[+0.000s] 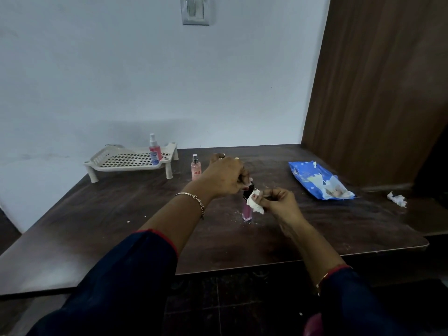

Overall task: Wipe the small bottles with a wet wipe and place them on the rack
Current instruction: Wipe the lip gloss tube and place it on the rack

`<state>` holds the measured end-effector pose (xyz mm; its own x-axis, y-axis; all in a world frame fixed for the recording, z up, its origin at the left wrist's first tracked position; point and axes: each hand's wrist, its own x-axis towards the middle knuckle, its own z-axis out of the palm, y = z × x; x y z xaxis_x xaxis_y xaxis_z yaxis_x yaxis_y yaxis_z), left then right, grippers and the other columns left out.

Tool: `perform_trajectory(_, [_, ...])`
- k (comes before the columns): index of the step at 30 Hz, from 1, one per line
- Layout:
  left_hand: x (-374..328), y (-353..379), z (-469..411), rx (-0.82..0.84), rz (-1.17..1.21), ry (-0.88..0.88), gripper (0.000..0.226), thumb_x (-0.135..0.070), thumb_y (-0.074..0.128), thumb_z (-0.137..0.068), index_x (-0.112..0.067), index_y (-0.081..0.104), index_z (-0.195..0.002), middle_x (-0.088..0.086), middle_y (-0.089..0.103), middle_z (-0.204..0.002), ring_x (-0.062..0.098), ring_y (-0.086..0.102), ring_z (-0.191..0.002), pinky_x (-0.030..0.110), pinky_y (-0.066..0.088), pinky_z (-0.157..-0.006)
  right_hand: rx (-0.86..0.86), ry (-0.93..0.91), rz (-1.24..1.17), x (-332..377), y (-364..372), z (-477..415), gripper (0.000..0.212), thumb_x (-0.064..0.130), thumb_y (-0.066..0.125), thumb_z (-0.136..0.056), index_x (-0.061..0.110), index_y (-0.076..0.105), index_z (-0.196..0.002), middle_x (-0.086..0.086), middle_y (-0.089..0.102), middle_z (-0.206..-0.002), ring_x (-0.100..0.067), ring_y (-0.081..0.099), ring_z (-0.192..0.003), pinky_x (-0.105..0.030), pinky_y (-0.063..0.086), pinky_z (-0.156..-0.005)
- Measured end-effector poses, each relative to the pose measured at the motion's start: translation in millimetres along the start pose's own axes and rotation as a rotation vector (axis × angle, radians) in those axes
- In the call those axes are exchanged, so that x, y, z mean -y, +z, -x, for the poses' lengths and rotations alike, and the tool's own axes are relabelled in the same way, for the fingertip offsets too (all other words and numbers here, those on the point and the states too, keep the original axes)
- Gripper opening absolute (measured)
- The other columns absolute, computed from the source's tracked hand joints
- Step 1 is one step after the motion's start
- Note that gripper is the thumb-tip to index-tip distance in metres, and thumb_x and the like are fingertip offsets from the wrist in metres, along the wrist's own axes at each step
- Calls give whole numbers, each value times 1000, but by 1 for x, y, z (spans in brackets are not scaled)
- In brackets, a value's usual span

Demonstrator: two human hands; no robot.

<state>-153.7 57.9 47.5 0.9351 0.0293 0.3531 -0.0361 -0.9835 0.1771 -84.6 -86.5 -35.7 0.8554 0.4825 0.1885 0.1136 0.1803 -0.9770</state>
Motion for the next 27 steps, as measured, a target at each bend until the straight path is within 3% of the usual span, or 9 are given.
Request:
perform_trajectory(4, [0, 0, -1, -5, -7, 6, 3, -23, 67, -81, -25, 69, -81, -14, 70, -93, 4, 59, -95, 37, 14, -109, -26, -5, -53, 5, 2, -7, 7, -4, 67, -80, -11, 65, -83, -11, 64, -65, -14, 58, -57, -21, 47, -56])
perform_trajectory(7, [1, 1, 0, -6, -8, 4, 3, -23, 67, -81, -24, 69, -81, -13, 71, -92, 5, 61, -96, 38, 14, -110, -33, 15, -53, 0, 1, -8, 7, -5, 68, -78, -3, 64, -72, -4, 66, -59, -9, 60, -53, -18, 47, -51])
perform_trajectory(11, [0, 2, 4, 15, 18, -5, 2, -27, 65, -83, -26, 66, -82, -20, 62, -81, -1, 53, -85, 43, 13, -114, 4, 71, 90, -18, -6, -1, 17, -9, 71, -74, 5, 67, -67, 1, 69, -58, -5, 63, -52, -20, 52, -53])
perform_trajectory(13, [-1, 2, 6, 31, 16, -9, 3, -27, 64, -84, -27, 64, -80, -18, 68, -93, 1, 58, -95, 45, 12, -114, -15, 105, 155, -23, -5, 1, 8, -8, 74, -72, -3, 68, -73, -5, 68, -62, -4, 62, -49, -19, 52, -52])
perform_trajectory(16, [-2, 1, 10, 35, 33, -25, 9, -33, 64, -83, -28, 60, -76, -17, 65, -114, 5, 57, -109, 44, 18, -111, -34, 50, 249, -14, -3, -2, 13, -7, 77, -69, -9, 69, -79, -15, 69, -73, -6, 62, -53, -21, 54, -54])
perform_trajectory(18, [-4, 2, 12, 13, 29, -48, 13, -39, 62, -84, -27, 61, -77, -13, 64, -108, 10, 55, -107, 45, 25, -107, -65, -40, 247, -3, -1, -6, 14, -8, 77, -68, -11, 66, -75, -19, 66, -74, -10, 61, -61, -27, 54, -61])
perform_trajectory(22, [-9, 9, 17, -73, 65, -94, 13, -37, 59, -86, -27, 61, -78, -8, 65, -96, 14, 55, -103, 41, 27, -100, -119, -184, 197, 5, 4, -9, 26, -15, 71, -70, 2, 52, -68, -8, 51, -66, 4, 50, -53, -13, 48, -56])
perform_trajectory(27, [-8, 12, 15, -103, 96, -111, 14, -35, 63, -83, -29, 59, -71, -13, 66, -84, 8, 57, -89, 41, 27, -101, -58, -97, 294, -10, 2, -4, 31, -8, 78, -67, 10, 54, -61, -3, 57, -62, 5, 55, -50, -12, 48, -54])
